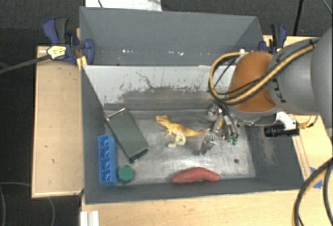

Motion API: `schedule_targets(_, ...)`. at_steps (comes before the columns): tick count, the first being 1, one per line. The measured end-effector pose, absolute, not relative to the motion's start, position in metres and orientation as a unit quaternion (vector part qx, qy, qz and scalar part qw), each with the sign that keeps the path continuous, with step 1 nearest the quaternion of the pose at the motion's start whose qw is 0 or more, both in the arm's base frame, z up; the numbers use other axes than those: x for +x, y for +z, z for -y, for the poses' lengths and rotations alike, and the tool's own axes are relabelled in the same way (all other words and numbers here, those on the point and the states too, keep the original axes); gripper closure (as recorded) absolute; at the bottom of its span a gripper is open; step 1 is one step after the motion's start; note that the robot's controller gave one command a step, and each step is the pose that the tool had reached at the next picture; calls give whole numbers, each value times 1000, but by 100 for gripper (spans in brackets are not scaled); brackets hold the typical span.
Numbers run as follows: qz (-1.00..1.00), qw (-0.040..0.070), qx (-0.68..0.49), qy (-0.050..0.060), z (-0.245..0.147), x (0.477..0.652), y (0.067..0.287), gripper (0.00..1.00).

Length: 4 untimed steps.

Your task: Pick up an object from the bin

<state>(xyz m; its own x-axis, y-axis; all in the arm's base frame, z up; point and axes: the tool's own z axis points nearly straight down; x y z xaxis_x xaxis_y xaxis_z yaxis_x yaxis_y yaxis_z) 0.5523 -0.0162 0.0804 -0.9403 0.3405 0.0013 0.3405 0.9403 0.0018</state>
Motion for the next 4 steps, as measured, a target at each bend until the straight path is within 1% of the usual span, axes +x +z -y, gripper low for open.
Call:
schedule_targets(1, 993, 0, -118, 1, 37, 553, 77, 0)
schedule_targets(2, 996, -1, -90, 1, -1, 559, 93, 0)
schedule_targets(3, 999, -6, -49, -1, -16, 548, 75, 100)
schedule_targets(4, 999, -6, -49, -1, -16, 548, 75, 100)
